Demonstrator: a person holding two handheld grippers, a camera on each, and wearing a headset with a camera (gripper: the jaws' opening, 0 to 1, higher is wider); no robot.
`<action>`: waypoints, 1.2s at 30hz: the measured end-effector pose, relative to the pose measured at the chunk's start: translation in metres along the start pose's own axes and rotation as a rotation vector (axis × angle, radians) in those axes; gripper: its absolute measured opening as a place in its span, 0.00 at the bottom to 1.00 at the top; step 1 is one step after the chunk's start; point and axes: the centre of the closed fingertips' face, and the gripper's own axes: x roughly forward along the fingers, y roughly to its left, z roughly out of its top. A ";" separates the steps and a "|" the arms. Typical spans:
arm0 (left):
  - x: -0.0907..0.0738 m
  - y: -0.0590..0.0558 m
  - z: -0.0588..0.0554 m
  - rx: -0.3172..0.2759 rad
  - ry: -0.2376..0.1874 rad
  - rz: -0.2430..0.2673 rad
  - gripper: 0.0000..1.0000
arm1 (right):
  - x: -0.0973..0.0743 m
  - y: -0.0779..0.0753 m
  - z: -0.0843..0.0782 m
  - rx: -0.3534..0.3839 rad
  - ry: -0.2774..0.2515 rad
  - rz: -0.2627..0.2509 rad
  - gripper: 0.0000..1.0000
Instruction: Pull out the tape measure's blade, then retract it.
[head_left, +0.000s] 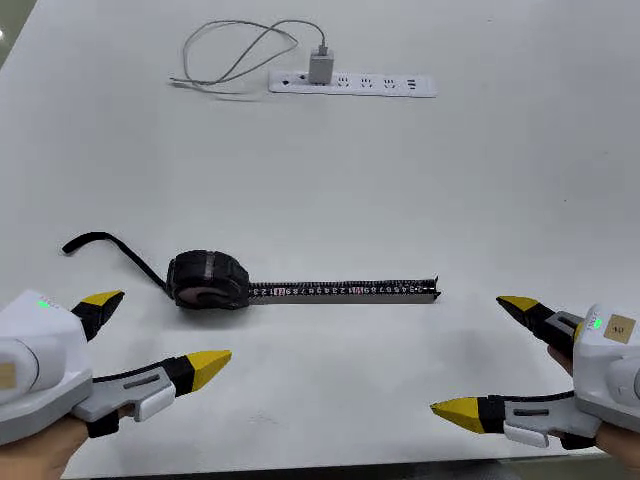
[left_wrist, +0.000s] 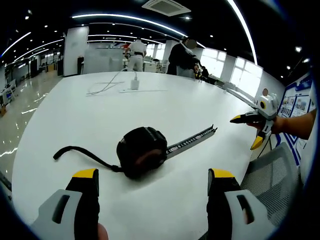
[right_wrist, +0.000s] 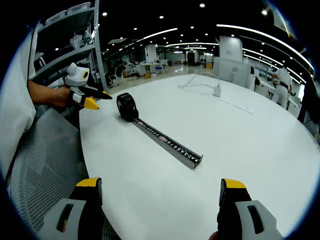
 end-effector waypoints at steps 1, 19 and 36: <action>0.002 -0.002 0.001 0.002 -0.001 -0.004 0.87 | 0.000 0.000 0.000 0.000 -0.001 0.000 0.97; 0.029 -0.014 0.016 0.007 -0.002 -0.041 0.86 | 0.002 -0.006 0.004 0.014 -0.018 0.000 0.96; 0.041 -0.009 0.016 -0.046 -0.006 0.047 0.84 | 0.006 -0.009 0.007 0.010 -0.017 0.004 0.93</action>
